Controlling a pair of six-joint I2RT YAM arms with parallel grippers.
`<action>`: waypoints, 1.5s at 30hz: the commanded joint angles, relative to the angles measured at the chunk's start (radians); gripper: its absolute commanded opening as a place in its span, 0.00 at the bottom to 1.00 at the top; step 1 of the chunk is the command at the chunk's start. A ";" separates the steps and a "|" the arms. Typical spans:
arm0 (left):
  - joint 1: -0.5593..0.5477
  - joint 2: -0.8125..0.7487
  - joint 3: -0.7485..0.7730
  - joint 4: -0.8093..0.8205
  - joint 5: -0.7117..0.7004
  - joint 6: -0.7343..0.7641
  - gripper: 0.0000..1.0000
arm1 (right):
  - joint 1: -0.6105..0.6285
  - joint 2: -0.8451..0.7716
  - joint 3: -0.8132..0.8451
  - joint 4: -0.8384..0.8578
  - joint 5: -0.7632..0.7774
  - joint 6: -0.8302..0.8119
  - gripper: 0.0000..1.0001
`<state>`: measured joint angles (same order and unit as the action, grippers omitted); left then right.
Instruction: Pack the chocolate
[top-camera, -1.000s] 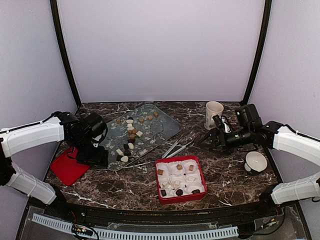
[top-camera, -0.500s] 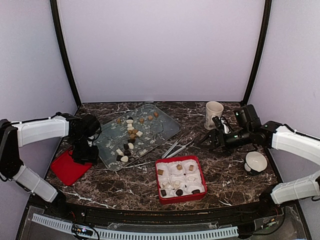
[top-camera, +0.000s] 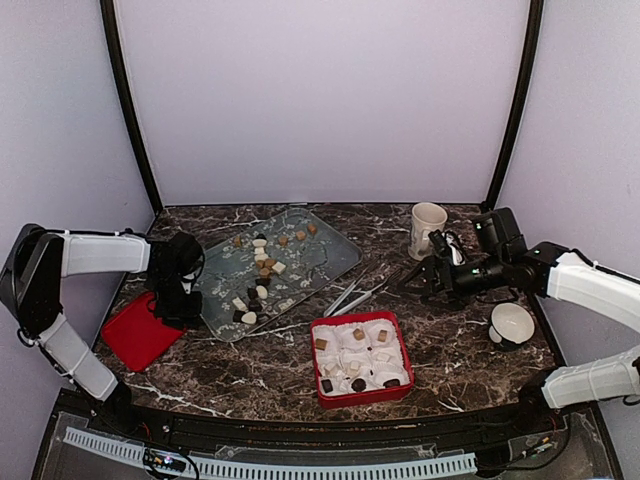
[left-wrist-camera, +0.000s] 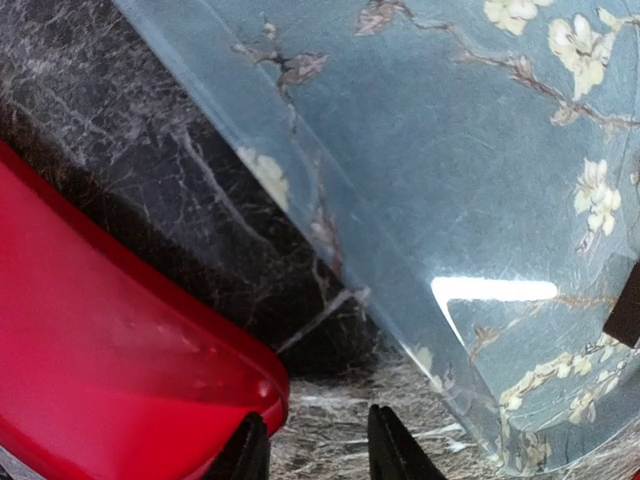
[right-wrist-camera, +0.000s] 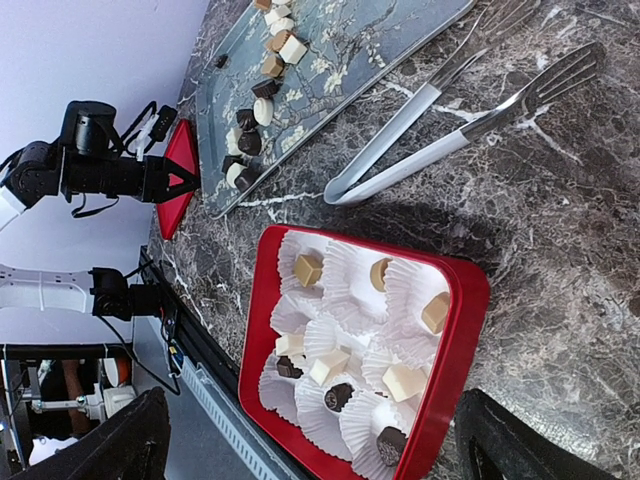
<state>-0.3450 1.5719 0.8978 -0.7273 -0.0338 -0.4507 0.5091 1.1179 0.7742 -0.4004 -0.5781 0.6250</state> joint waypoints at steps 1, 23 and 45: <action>0.024 -0.001 -0.034 0.017 0.020 -0.007 0.32 | -0.008 -0.014 -0.001 0.005 0.010 -0.001 1.00; 0.059 -0.005 -0.036 0.023 0.039 0.024 0.06 | -0.014 0.017 0.023 -0.011 -0.006 -0.030 1.00; -0.050 -0.245 0.476 -0.149 0.189 0.054 0.00 | -0.015 -0.051 0.176 0.030 0.061 -0.146 1.00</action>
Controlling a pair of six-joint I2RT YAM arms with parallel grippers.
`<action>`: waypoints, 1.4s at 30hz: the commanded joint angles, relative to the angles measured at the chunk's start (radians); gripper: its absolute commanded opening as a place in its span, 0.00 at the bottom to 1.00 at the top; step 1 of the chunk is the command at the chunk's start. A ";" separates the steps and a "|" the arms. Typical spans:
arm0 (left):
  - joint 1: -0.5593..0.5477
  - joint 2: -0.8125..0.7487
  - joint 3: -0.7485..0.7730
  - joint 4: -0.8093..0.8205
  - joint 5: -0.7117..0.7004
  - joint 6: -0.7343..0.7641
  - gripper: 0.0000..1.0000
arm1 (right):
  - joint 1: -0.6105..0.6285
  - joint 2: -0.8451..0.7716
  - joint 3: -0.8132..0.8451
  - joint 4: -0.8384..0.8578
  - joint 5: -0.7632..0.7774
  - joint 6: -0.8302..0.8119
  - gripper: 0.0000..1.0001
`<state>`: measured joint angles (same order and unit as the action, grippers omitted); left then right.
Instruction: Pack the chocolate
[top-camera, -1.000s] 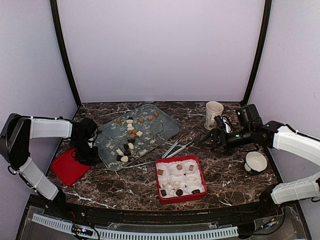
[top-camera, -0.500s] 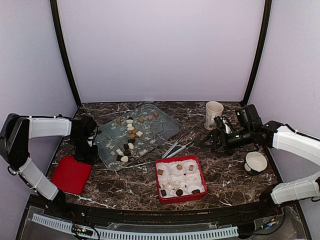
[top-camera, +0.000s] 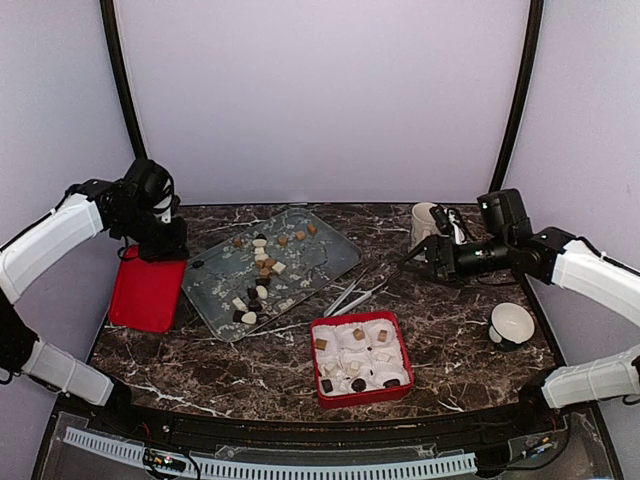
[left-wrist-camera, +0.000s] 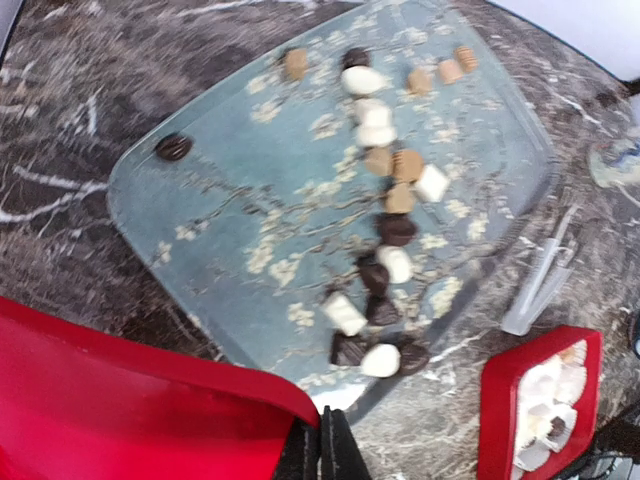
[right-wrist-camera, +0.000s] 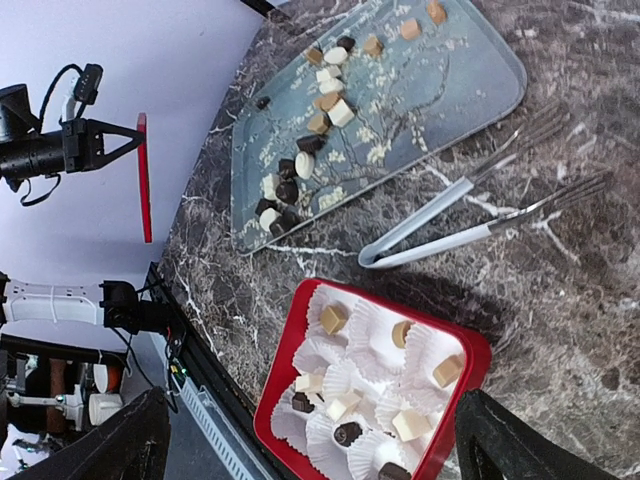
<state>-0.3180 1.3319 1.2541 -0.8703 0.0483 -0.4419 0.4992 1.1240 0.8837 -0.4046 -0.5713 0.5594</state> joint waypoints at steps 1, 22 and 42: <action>-0.114 0.010 0.171 -0.005 0.133 0.060 0.00 | -0.005 -0.070 0.078 0.037 0.068 -0.096 1.00; -0.662 0.282 0.604 0.011 1.027 0.196 0.00 | -0.003 -0.347 0.205 0.051 0.041 -0.292 0.99; -0.817 0.312 0.558 0.158 1.237 0.019 0.00 | 0.348 -0.247 0.353 -0.233 0.051 -0.600 0.83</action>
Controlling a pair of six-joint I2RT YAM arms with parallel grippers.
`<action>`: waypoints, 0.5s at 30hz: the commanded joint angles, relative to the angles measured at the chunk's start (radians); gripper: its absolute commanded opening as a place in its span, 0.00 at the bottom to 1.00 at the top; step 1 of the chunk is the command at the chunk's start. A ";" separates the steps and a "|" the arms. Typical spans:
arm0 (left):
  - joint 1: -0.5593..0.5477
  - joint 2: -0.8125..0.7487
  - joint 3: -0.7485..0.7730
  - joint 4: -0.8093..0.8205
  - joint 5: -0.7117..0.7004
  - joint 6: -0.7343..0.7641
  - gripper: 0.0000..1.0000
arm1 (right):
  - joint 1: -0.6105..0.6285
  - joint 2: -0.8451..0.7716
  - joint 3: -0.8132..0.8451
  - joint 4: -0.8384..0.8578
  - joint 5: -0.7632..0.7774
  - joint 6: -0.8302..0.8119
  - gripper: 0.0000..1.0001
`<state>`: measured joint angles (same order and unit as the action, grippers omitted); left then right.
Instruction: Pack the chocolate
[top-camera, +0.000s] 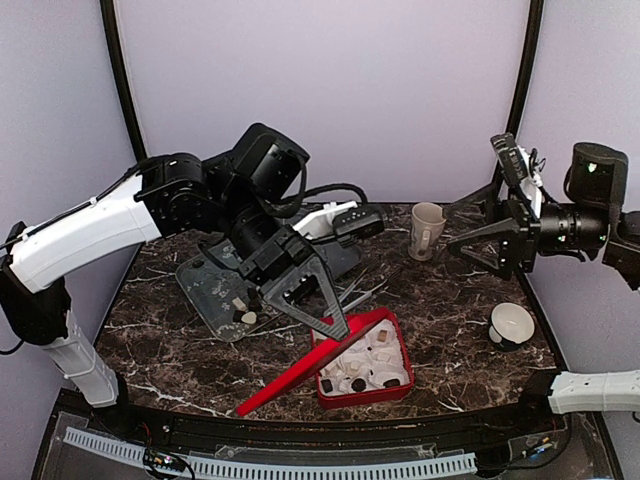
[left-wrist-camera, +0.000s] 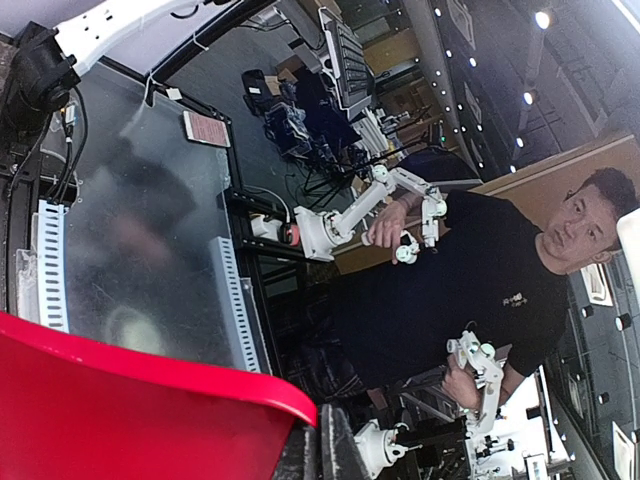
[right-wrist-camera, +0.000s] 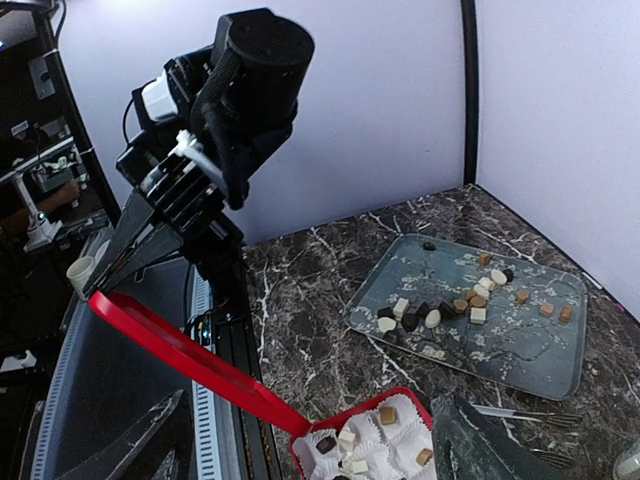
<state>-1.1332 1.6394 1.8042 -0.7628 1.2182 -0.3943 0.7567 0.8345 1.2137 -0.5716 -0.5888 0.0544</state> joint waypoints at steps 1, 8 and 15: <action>-0.002 0.008 0.009 0.051 0.068 -0.030 0.00 | 0.123 0.056 0.027 -0.072 0.094 -0.109 0.84; -0.002 0.026 0.012 0.049 0.076 -0.040 0.00 | 0.350 0.159 0.042 -0.074 0.242 -0.218 0.88; -0.006 0.038 0.022 0.050 0.104 -0.058 0.00 | 0.529 0.272 0.114 -0.140 0.364 -0.335 0.87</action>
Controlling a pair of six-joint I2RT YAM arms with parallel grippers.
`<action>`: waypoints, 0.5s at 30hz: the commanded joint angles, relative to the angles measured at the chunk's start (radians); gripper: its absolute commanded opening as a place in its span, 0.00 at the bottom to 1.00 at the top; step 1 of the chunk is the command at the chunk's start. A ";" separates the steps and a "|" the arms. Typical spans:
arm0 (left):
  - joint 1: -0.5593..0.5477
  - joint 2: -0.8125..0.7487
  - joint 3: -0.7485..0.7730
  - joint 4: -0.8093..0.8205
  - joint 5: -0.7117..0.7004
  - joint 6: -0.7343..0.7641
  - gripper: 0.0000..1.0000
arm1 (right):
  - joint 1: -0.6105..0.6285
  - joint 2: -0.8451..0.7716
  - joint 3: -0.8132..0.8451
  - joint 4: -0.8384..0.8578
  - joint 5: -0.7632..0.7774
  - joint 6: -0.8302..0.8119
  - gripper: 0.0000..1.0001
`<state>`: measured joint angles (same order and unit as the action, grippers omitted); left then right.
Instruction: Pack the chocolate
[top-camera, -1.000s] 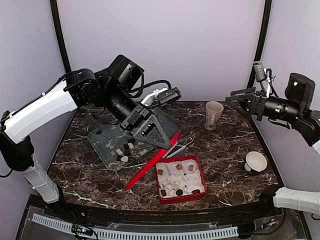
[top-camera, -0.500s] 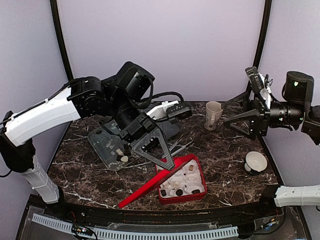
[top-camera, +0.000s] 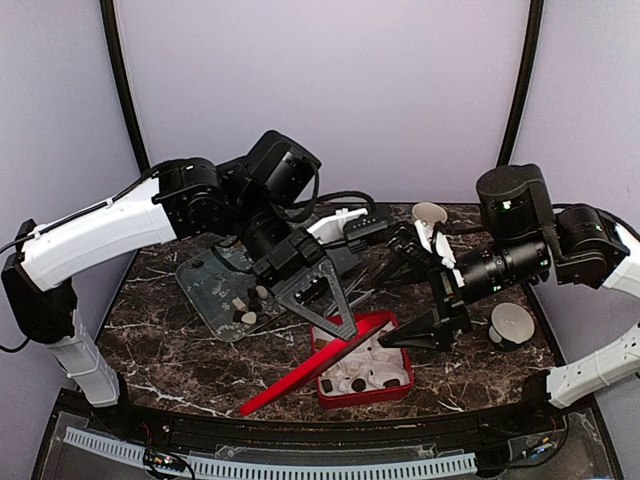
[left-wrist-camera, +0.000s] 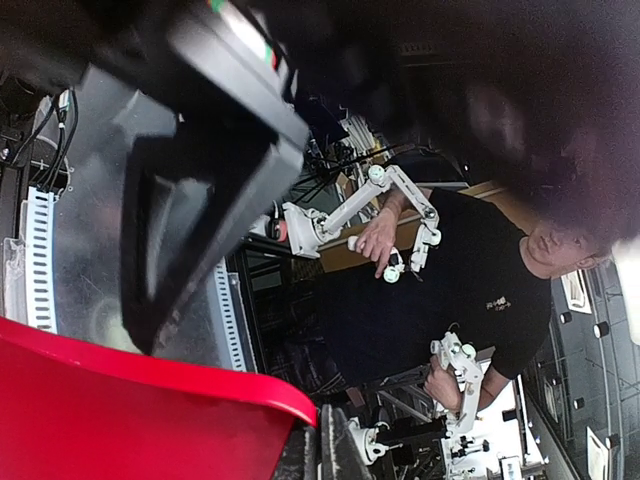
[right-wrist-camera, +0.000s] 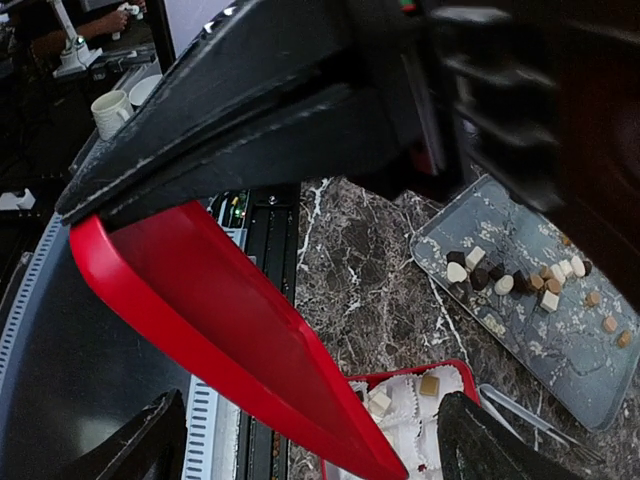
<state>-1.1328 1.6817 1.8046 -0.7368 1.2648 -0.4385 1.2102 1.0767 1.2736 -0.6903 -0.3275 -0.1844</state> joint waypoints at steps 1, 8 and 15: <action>-0.007 -0.003 0.019 0.030 0.064 -0.019 0.00 | 0.091 0.040 0.056 -0.021 0.115 -0.112 0.87; -0.010 0.001 0.012 0.045 0.085 -0.035 0.00 | 0.186 0.112 0.090 -0.005 0.160 -0.195 0.80; -0.009 -0.006 -0.007 0.045 0.085 -0.031 0.00 | 0.238 0.134 0.098 0.007 0.182 -0.218 0.63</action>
<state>-1.1374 1.6897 1.8042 -0.7185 1.3075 -0.4694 1.4284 1.2114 1.3350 -0.7067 -0.1730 -0.3779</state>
